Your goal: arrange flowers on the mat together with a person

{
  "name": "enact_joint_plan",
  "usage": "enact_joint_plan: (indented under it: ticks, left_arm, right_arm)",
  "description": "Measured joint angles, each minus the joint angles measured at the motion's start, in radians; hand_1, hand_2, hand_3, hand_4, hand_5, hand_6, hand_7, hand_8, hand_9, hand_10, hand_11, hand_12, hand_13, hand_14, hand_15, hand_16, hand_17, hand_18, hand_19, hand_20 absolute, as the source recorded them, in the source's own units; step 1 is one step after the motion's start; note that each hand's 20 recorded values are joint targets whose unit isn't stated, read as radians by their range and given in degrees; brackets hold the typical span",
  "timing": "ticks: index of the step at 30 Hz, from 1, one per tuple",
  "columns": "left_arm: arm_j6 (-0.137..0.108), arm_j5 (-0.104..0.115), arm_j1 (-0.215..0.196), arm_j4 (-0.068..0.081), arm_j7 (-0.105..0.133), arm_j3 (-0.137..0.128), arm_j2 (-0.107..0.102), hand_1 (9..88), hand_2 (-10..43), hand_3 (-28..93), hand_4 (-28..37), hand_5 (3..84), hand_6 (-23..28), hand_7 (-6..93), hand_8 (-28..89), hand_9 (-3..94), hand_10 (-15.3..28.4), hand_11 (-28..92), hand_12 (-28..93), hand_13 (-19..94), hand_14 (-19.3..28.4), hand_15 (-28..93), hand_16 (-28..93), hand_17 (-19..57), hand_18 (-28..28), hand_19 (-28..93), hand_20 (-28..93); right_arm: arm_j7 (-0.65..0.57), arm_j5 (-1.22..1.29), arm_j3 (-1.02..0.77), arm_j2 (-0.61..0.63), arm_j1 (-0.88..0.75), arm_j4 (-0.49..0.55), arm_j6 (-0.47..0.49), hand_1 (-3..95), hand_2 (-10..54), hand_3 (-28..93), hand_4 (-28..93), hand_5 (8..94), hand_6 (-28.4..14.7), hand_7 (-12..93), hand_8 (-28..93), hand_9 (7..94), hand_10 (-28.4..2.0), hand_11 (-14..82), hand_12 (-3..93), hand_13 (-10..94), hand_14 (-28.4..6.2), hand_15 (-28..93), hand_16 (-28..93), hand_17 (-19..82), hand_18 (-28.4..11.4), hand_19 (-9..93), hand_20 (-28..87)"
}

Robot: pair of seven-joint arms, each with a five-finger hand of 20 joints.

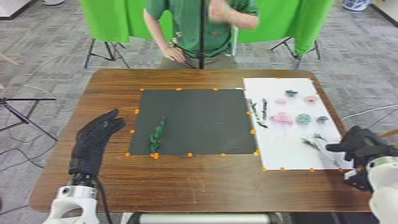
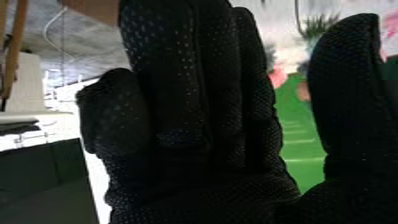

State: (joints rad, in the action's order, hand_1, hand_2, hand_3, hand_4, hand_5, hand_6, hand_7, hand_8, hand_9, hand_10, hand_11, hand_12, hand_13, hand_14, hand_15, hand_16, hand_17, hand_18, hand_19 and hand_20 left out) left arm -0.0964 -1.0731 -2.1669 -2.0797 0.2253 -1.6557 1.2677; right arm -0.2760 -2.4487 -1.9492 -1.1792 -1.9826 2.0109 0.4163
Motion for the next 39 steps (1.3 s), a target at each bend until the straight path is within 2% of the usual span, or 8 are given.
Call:
enact_joint_plan:
  ticks: [8, 9, 10, 11, 12, 18, 25, 39]
  left_arm:
    - [0.0, 0.0, 0.0, 0.0, -0.002, 0.004, 0.0, 33.0, -3.3, 62, -14.0, 46.5, 3.1, 17.2, -7, 45.7, 13.3, 22, 15, 35, 16.7, 18, 3, 5.3, 12.0, 9, 17]
    - [0.0, 0.0, 0.0, 0.0, -0.003, 0.004, 0.0, 33.0, -3.3, 62, -14.0, 46.4, 3.1, 17.2, -7, 45.7, 13.3, 22, 15, 35, 16.7, 18, 3, 5.3, 12.0, 9, 17]
    - [0.0, 0.0, 0.0, 0.0, -0.003, 0.004, 0.0, 33.0, -3.3, 62, -14.0, 46.4, 3.2, 17.1, -7, 45.8, 13.3, 22, 15, 35, 16.7, 18, 3, 5.3, 12.0, 9, 17]
    - [0.0, 0.0, 0.0, 0.0, -0.003, 0.004, 0.0, 33.0, -3.3, 62, -14.0, 46.4, 3.3, 17.1, -7, 45.8, 13.3, 22, 15, 35, 16.7, 18, 3, 5.3, 12.0, 9, 17]
    - [0.0, 0.001, 0.0, 0.0, -0.003, 0.004, 0.0, 33.0, -3.3, 62, -14.0, 46.4, 3.3, 17.0, -7, 45.8, 13.2, 22, 15, 35, 16.7, 18, 3, 5.2, 12.0, 9, 17]
    - [0.0, 0.001, 0.0, -0.001, -0.004, 0.004, -0.001, 32.8, -3.3, 62, -14.0, 46.3, 3.5, 17.0, -7, 45.8, 13.3, 22, 15, 35, 16.8, 18, 3, 5.2, 12.0, 9, 17]
    - [0.0, 0.001, -0.003, -0.003, -0.004, 0.004, 0.0, 32.7, -3.3, 62, -13.9, 46.2, 3.7, 16.8, -7, 45.8, 13.3, 22, 15, 35, 16.7, 18, 3, 5.2, 12.0, 9, 17]
    - [0.001, 0.0, -0.004, -0.005, -0.007, 0.002, 0.0, 32.1, -3.2, 62, -14.5, 46.1, 3.8, 16.5, -7, 45.6, 13.3, 22, 15, 35, 16.7, 18, 3, 5.0, 12.0, 9, 17]
  right_arm:
    - [0.002, -0.016, 0.014, -0.001, 0.002, -0.011, 0.004, 47.6, -9.5, 57, -28, 79.7, -0.5, 19, -3, 90.0, -10.7, 23.9, 21.6, 94, -3.9, 40, 24, 69, -5.6, 91, 8]
    - [0.003, -0.019, 0.017, -0.001, 0.002, -0.012, 0.0, 53.3, -9.5, 49, -28, 80.9, -0.6, 18, 4, 91.0, -10.4, 24.3, 21.7, 94, -3.6, 42, 23, 70, -5.6, 92, 8]
    - [0.003, -0.021, 0.02, -0.001, 0.002, -0.014, -0.007, 72.6, -9.5, -2, 7, 81.9, -0.6, 19, 7, 91.6, -10.3, 24.7, 21.9, 94, -3.5, 44, 23, 70, -5.6, 92, 8]
    - [0.004, -0.023, 0.023, -0.001, 0.002, -0.016, -0.019, 81.3, -9.5, -22, 20, 83.1, -0.6, 19, 9, 92.5, -10.3, 24.9, 22.0, 94, -3.2, 46, 22, 71, -5.8, 93, 9]
    - [0.006, -0.025, 0.028, -0.001, 0.001, -0.02, -0.034, 83.9, -9.5, -27, 24, 84.0, -0.3, 19, 10, 93.0, -10.2, 25.2, 22.1, 94, -3.1, 47, 22, 71, -5.8, 93, 9]
    - [0.019, -0.032, 0.052, -0.001, -0.014, -0.035, -0.151, 86.2, -9.5, -28, 31, 87.2, 0.5, 19, 10, 93.7, -9.7, 29.6, 21.9, 94, -2.6, 52, 19, 73, -6.5, 93, 15]
    - [0.02, -0.021, 0.054, -0.008, -0.027, -0.022, -0.185, 86.3, -9.5, -28, 37, 88.1, 0.6, 19, 10, 93.7, -9.9, 31.4, 20.3, 94, -2.5, 53, 19, 73, -6.8, 93, 18]
    - [-0.034, 0.157, 0.152, -0.078, 0.017, 0.178, -0.233, 85.5, -9.5, -28, 40, 88.9, 1.5, 20, 9, 93.7, -9.3, 32.6, 20.1, 94, -2.9, 54, 20, 71, -9.0, 93, 26]
